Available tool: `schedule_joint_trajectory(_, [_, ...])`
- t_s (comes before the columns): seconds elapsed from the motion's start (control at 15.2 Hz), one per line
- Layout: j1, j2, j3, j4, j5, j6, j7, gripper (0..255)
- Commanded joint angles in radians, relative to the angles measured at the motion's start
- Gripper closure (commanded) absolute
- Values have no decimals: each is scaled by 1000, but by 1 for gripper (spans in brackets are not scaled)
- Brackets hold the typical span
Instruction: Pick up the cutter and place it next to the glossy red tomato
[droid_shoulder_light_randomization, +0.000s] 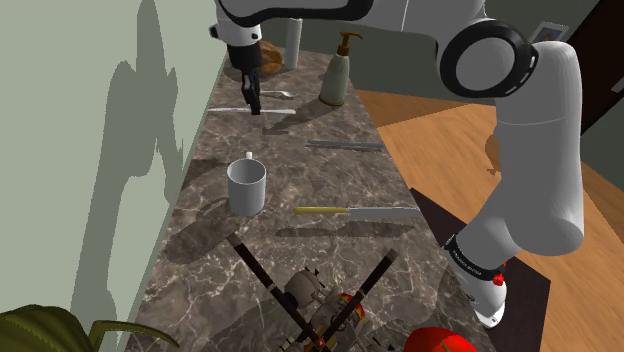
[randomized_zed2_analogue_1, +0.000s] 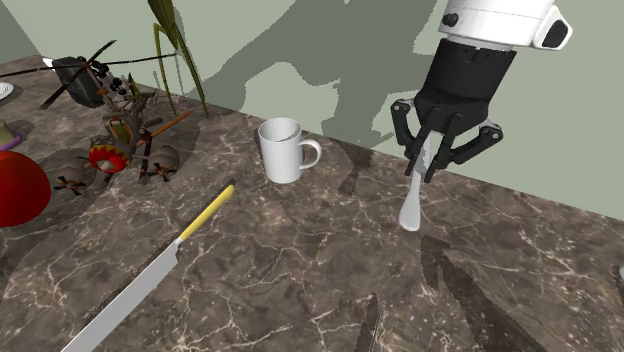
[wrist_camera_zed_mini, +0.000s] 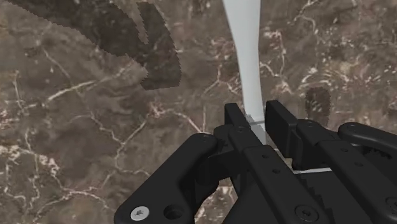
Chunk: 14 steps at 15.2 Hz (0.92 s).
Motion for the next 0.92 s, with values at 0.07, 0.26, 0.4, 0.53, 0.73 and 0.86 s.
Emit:
schedule_joint_trajectory(0.07, [3, 0, 0, 42, 0, -42, -4, 255])
schedule_joint_trajectory(0.26, [8, 10, -1, 99, -1, -89, -8, 255])
schedule_joint_trajectory(0.4, [12, 20, -1, 143, -2, -123, -11, 255])
schedule_joint_trajectory(0.53, [17, 33, -2, 193, -4, -159, -15, 255])
schedule_joint_trajectory(0.73, [27, 63, -5, 285, -8, -220, -21, 255])
schedule_joint_trajectory(0.86, [37, 93, -8, 365, -12, -270, -26, 255])
